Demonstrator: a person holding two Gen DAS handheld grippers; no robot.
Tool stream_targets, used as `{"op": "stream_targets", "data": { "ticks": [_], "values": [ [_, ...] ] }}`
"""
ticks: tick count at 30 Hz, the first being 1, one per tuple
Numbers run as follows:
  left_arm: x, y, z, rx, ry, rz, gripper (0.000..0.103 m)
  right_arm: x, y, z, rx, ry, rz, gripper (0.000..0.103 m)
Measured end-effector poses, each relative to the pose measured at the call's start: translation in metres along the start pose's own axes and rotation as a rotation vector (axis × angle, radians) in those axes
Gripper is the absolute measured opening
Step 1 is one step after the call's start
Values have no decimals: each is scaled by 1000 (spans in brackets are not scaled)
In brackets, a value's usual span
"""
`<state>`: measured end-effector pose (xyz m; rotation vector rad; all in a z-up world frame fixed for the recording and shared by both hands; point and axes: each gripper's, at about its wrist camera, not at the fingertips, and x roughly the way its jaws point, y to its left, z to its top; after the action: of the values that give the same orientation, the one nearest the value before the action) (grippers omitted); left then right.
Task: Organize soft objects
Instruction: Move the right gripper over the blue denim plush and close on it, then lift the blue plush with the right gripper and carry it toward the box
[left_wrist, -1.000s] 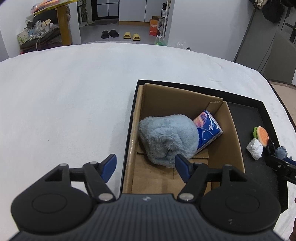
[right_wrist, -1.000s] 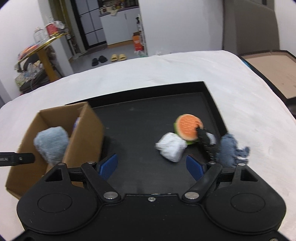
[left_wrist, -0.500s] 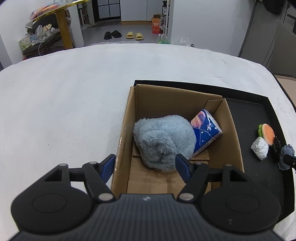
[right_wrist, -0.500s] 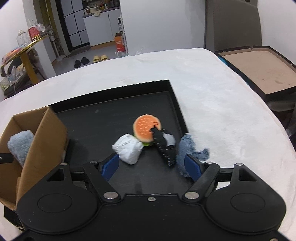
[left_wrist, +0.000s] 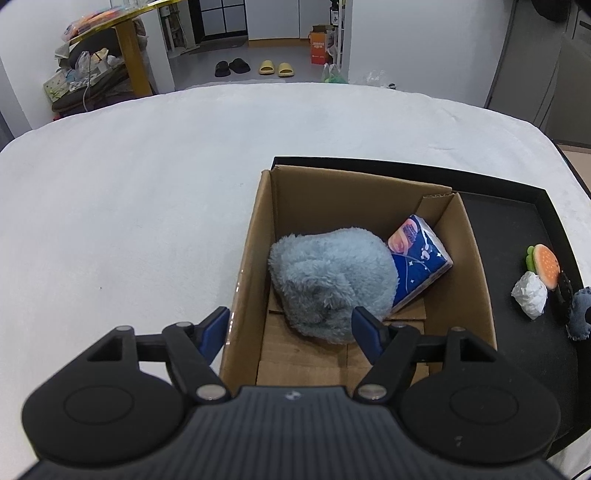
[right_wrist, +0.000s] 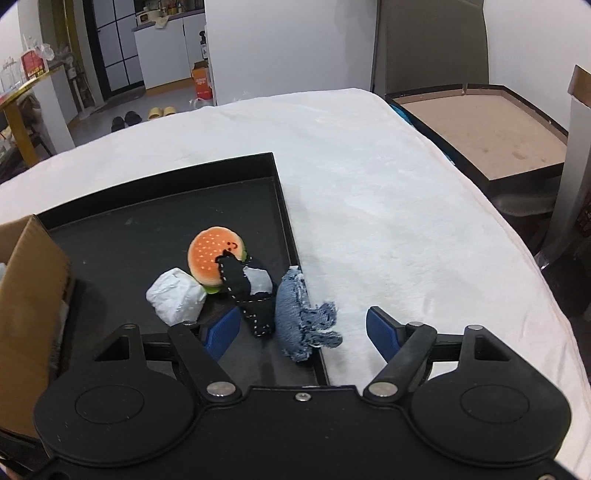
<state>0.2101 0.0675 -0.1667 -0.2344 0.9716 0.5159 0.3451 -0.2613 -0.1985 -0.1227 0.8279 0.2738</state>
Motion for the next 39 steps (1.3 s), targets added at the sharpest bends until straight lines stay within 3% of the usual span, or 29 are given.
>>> {"op": "stream_targets", "data": {
  "ticks": [5,9,11,17,39],
  "values": [
    [2,0,0,-1,2,-4,71,10,-3,3,7,12,-5,60],
    [2,2,0,-4,2,-8,71,20,-5,2,8,33,-5,29],
    [2,3,0,-10,-1,-10,71,21,-8,2,32,43,28,21],
    [3,7,0,-20,-2,-22,71,11,-3,0,9,20,28,15],
    [-14,28,-3,-45,-26,-92,71,-39,30,17,-56,-28,61,15]
  ]
}}
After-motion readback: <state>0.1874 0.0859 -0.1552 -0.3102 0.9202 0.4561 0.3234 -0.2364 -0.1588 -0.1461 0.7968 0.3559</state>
